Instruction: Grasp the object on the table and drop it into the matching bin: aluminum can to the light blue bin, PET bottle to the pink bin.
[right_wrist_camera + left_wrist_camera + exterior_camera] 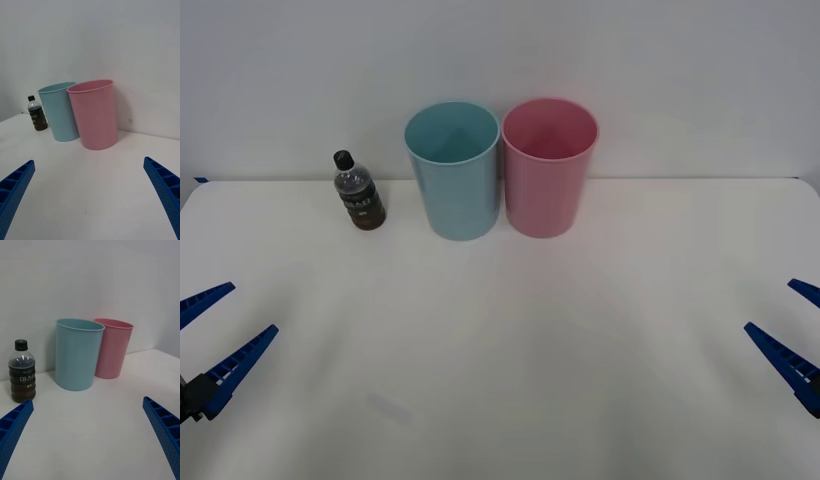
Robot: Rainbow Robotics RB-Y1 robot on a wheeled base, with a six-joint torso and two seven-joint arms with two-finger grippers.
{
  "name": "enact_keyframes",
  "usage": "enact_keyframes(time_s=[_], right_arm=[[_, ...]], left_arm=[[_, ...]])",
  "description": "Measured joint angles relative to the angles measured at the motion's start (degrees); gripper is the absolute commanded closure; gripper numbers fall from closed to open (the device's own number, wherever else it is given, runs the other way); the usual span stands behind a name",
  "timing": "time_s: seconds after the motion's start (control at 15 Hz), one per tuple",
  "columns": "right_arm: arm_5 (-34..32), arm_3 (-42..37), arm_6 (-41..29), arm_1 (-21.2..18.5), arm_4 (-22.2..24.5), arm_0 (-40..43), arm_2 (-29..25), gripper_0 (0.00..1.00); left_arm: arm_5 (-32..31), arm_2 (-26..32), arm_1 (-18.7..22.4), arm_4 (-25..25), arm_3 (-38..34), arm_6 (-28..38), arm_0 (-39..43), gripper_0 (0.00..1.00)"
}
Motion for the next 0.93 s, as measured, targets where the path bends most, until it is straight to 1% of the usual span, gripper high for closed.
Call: enact_keyframes(time_s=[0.27,0.4,0.6,0.73,0.93], right_arm=[[0.0,0.0,0.0,0.0,0.0,0.0,0.0,0.0],[0.0,0.0,0.0,0.0,0.0,0.0,0.0,0.0],[0.0,0.0,0.0,0.0,0.0,0.0,0.0,0.0],[0.0,0.0,0.0,0.0,0.0,0.0,0.0,0.0],[0.0,0.0,0.0,0.0,0.0,0.0,0.0,0.0]], left_arm=[[0.6,0.0,-0.6,0.2,0.7,0.1,0.8,0.0],[1.8,-0.6,0.1,1.3,0.5,0.0,2.0,0.0],[3.1,-0.9,0.5,1.7,0.5,-0.3,2.5,0.0],[4.8,-1.2,0.6,1.7,0.5,-0.4,3.1,0.0],[9.1,-2.0,0.6,1.1,0.5,-0.9,4.1,0.0]])
